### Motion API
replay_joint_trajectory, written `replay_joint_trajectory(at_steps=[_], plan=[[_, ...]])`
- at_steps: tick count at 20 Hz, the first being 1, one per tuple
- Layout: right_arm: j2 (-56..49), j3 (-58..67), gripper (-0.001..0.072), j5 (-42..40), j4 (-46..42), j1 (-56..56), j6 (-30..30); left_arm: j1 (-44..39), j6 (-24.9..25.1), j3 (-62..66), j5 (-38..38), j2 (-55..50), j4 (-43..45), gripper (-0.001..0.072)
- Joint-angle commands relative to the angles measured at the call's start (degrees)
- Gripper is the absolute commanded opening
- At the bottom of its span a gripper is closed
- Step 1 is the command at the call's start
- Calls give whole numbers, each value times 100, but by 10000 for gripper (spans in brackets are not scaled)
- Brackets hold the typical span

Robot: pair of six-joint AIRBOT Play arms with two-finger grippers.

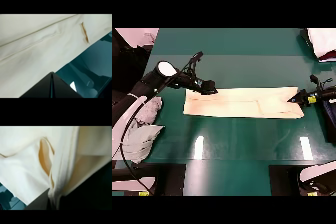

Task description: Fold the shirts.

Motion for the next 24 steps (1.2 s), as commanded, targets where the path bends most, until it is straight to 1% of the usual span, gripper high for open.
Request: replay_joint_trajectory(at_steps=[1,3,4,5,10,13,18,21,24], plan=[[203,13,23,74,131,87,-39,-59,-90,9,116,-225,-13,23],[507,55,22,70,131,87,-24,-59,-90,13,391,-330,-103,23],[682,160,21,127,129,138,87,-59,-90,13,564,-382,-177,23],[859,317,21,212,131,221,348,-59,-85,22,708,-448,-293,23],[1449,1491,21,623,133,1134,1172,-339,-72,643,673,-1165,-313,23],[1532,2197,21,614,131,1912,1558,-675,-59,1270,719,-1729,-306,23],[1532,3010,21,490,120,2968,1746,-1078,-238,2218,713,-2645,-323,23],[1532,3178,20,249,122,3357,1832,-1233,-238,2417,739,-2887,-330,22],[1480,3171,21,179,125,3611,1832,-1246,-238,2424,940,-2916,-317,23]])
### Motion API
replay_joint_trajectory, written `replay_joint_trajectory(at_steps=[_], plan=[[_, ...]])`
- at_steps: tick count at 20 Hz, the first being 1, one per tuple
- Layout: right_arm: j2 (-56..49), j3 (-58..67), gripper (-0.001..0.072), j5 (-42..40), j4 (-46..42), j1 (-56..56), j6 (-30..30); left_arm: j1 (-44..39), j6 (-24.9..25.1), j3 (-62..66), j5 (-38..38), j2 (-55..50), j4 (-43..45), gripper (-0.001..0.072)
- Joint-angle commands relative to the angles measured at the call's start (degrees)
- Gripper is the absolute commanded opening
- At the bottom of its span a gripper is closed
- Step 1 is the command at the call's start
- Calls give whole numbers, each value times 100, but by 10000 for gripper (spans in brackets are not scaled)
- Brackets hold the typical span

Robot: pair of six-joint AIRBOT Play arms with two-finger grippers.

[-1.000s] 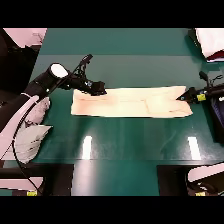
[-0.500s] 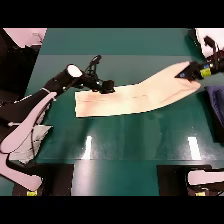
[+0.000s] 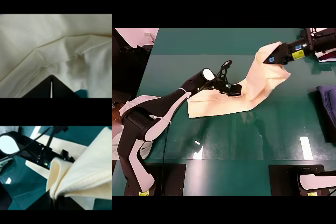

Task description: Fold the shirts.

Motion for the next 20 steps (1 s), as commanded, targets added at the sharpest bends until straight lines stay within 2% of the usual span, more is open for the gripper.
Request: replay_joint_trajectory(at_steps=[1,4,7,10,14,17,20], plan=[[-63,87,21,-175,2,374,57,-59,-15,114,179,-125,4,23],[-125,87,21,-216,2,520,52,-39,-13,114,127,-125,101,23],[-184,87,21,-223,11,586,44,190,-15,114,-511,-96,177,22],[-278,87,21,-223,9,660,42,656,-186,116,-1182,146,732,21],[-525,87,21,-308,4,1014,-94,1384,-225,116,-1587,901,1523,22],[-815,87,22,-728,7,1513,-216,1974,-212,116,-1801,1572,2004,22],[-1272,87,23,-1635,11,2267,-516,2562,-199,116,-1941,2238,2286,23]])
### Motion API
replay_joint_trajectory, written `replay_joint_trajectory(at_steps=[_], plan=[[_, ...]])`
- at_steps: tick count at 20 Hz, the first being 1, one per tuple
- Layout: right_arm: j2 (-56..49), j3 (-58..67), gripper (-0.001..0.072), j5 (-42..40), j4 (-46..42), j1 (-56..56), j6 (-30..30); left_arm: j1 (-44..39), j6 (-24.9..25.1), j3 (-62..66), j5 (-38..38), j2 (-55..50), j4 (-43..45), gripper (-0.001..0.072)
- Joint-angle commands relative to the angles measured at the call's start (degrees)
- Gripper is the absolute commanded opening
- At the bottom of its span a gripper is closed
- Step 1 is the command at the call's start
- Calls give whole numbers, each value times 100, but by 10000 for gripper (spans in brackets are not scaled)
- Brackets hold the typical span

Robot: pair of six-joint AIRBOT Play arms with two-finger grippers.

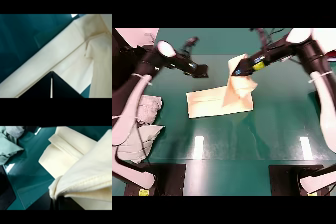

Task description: Fold the shirts.

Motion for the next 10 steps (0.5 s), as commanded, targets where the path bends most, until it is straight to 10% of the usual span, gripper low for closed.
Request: replay_joint_trajectory(at_steps=[1,3,6,10], plan=[[-529,11,24,-1176,4,852,-249,686,2,4,-227,776,422,23],[-881,13,134,-1921,7,1416,-592,997,2,4,-227,1143,422,23],[-1119,13,605,-2509,-37,1982,-1014,1333,2,4,-262,1517,424,23],[-719,2,606,-1456,-1023,1541,-804,1425,44,2,-623,1635,492,23]])
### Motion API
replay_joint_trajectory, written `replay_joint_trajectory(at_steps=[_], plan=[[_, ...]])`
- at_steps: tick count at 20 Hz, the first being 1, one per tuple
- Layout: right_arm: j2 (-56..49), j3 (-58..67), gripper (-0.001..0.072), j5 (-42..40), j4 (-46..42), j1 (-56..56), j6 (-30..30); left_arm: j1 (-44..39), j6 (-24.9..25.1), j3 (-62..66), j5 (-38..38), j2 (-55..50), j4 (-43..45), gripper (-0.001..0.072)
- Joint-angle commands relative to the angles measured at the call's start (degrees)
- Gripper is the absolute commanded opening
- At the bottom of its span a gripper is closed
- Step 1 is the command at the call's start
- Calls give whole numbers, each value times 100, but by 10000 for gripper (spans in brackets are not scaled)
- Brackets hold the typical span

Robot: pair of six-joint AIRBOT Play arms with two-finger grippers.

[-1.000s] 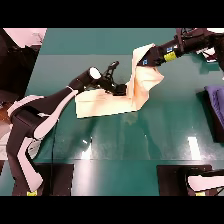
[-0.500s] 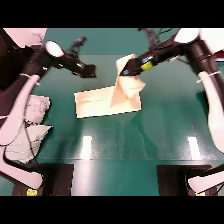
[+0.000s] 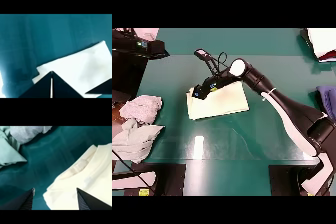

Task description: Fold the shirts.

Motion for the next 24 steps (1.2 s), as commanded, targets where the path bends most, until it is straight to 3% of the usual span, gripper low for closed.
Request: replay_joint_trajectory(at_steps=[1,5,8,11,12,15,20,24], plan=[[282,-7,605,918,-1082,-378,205,131,42,0,-413,138,68,23],[424,-24,605,2347,-1473,-1786,686,118,42,-2,-568,125,66,24],[422,-586,605,2406,-1449,-2804,1147,107,39,-2,-573,125,63,24],[275,-1405,618,2103,-367,-3504,1276,-2,87,-2,-564,125,46,24],[151,-1626,674,2096,190,-3652,1189,-35,90,-2,-531,125,55,23],[-212,-2048,691,2031,1322,-3694,874,-103,90,-2,-391,122,50,23],[-638,-2070,690,1823,1755,-3062,636,-114,94,-2,-382,125,55,23],[-678,-2068,664,1067,1991,-2608,503,-114,92,-2,-431,125,50,23]])
